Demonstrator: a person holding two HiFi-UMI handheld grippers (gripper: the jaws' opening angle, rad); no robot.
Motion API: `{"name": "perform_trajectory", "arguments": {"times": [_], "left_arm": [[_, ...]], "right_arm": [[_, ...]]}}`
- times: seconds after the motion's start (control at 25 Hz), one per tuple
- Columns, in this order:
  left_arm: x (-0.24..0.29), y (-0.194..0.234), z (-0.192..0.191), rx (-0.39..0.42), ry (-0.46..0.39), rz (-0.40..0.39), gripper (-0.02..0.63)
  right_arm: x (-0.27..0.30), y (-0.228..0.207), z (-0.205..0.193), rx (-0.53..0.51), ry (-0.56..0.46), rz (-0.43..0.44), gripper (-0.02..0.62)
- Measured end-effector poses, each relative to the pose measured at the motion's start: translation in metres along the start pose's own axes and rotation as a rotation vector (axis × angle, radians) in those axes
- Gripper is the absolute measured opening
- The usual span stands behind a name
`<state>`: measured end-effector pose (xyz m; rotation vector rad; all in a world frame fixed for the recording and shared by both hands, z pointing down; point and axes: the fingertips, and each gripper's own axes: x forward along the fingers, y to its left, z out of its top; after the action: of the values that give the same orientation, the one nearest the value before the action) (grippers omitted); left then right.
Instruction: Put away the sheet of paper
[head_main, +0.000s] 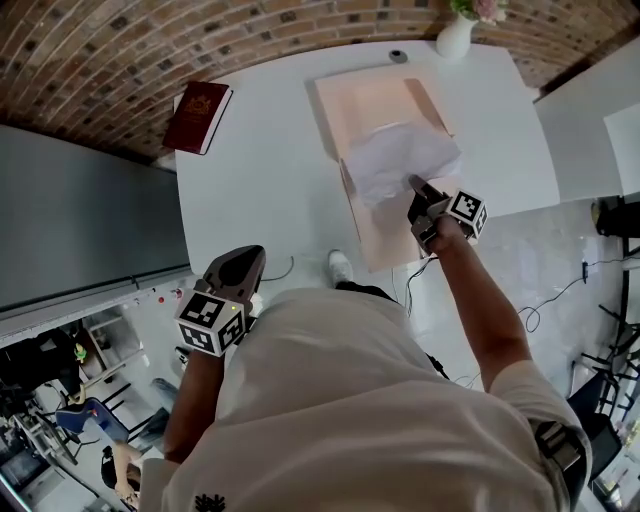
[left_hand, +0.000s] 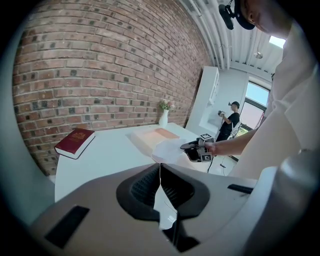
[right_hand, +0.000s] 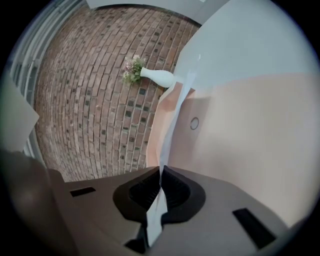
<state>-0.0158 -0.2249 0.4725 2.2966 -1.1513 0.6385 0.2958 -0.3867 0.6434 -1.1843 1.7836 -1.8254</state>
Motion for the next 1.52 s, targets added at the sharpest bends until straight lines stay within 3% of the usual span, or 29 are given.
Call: {"name": "perform_trajectory", "arguments": {"times": [1.52], "left_arm": [[-0.037, 0.034, -0.014, -0.111, 0.015, 0.176, 0.025]], "right_arm": [[0.130, 0.006, 0.059, 0.027, -0.083, -0.034, 0.028]]}}
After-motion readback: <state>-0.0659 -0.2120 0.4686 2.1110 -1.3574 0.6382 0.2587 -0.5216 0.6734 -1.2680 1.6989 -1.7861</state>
